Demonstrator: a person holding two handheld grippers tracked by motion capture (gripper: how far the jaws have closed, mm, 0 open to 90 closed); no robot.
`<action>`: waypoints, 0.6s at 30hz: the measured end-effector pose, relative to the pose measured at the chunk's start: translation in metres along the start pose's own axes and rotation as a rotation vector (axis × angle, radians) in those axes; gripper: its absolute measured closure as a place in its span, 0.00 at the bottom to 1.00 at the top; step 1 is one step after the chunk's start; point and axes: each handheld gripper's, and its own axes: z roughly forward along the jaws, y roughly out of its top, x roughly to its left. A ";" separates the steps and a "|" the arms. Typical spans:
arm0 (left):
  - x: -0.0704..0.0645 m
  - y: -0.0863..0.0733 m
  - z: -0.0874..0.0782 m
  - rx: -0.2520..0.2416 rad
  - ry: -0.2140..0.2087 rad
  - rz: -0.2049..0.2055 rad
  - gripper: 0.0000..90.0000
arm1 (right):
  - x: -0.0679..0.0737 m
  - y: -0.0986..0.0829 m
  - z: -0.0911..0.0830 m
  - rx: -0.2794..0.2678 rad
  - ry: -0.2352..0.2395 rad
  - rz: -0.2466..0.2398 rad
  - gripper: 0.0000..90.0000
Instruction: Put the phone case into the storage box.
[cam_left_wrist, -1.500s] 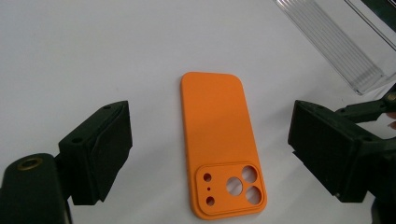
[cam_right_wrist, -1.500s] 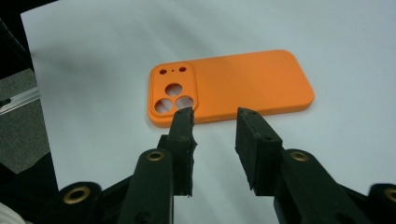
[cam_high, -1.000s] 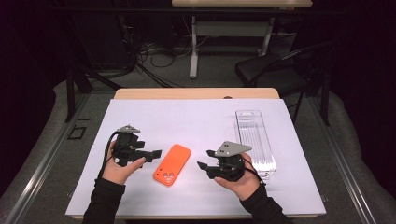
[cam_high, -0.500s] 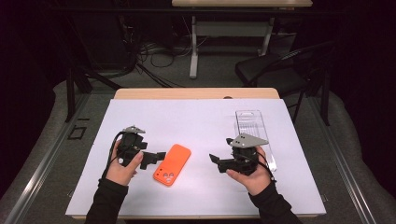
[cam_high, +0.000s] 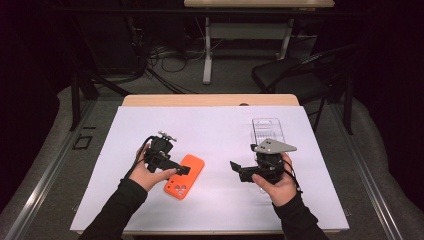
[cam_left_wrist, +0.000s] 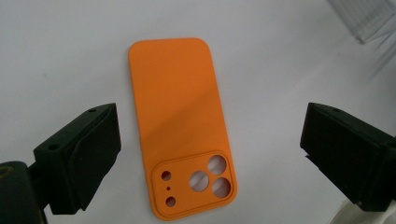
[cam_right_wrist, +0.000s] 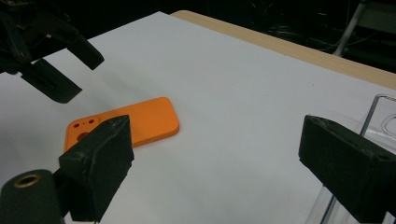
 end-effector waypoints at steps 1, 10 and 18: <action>0.000 0.000 0.000 0.000 0.000 0.000 0.06 | 0.000 0.000 0.000 0.000 0.000 0.000 0.11; -0.003 0.009 0.021 0.118 0.031 0.031 0.06 | -0.002 0.001 -0.002 0.000 -0.013 0.008 0.10; -0.001 0.010 0.033 0.158 0.043 0.004 0.09 | -0.001 0.000 -0.001 0.008 -0.013 0.006 0.10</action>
